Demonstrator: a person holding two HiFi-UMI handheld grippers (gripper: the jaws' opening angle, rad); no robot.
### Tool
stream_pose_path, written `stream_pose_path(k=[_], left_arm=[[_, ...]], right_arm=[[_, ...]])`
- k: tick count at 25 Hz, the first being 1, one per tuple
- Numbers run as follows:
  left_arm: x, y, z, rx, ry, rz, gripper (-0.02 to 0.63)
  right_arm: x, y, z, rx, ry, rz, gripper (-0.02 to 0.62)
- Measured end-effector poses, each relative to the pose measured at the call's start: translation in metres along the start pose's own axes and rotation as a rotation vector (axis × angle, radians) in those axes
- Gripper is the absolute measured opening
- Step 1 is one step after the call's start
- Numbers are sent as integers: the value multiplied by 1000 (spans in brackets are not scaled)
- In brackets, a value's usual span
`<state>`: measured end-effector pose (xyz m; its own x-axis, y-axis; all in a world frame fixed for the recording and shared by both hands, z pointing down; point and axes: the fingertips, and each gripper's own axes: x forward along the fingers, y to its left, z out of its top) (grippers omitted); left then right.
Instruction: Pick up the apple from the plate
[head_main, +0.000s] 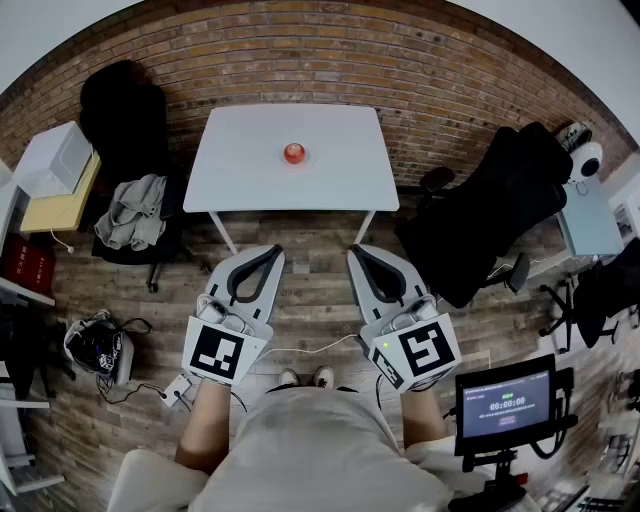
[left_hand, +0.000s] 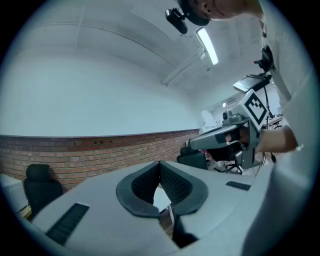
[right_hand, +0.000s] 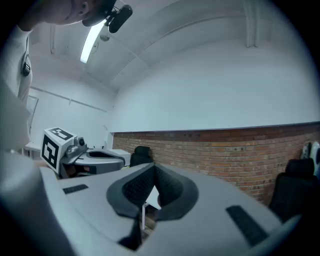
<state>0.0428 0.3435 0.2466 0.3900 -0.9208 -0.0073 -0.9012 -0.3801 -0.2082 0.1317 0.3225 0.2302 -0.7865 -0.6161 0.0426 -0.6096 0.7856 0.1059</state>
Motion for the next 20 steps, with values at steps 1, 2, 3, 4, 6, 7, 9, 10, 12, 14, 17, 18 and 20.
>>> stream_pose_path(k=[1,2,3,4,6,7,9,10,12,14,17,18,20], left_arm=[[0,1,0,-2,-1,0,3],[0,2,1,-4,-1,0,3],[0,2,1,-7,0,-1,3],[0,3,1,-8,0,-3,3],[1,4,-1,-7,0,-6,3],[1,4,-2,-7,-1,-8,3],[2,2,-3,-7,-8,-15,3],[3,1,-3,-7,-10,-19,3],[6,1,-4,-4,-7,-23,3],[8,2,-6,-3,-4,-20,3],[8,3,-8,-11,-2,-19,3],[8,4,-9,-14,-2,-19,3],[8,7,-9,-20,-1,-18,3]], right_arm=[[1,0,1,6,-4,-2,-2],[1,-1,2,16,-8,-5,-2],[1,-2,3,34,-13,-7,-2],[2,-4,3,60,-17,-7,-2],[3,-6,2,116,-16,-2,0],[3,-7,0,129,-9,2,0],[4,-7,-2,137,2,16,0],[4,-7,-3,142,2,25,0],[5,-7,-3,149,3,38,0],[7,-6,-6,148,9,48,0],[10,-3,-6,127,11,55,0],[11,-2,-5,116,7,54,0],[12,-1,-3,90,0,55,0]])
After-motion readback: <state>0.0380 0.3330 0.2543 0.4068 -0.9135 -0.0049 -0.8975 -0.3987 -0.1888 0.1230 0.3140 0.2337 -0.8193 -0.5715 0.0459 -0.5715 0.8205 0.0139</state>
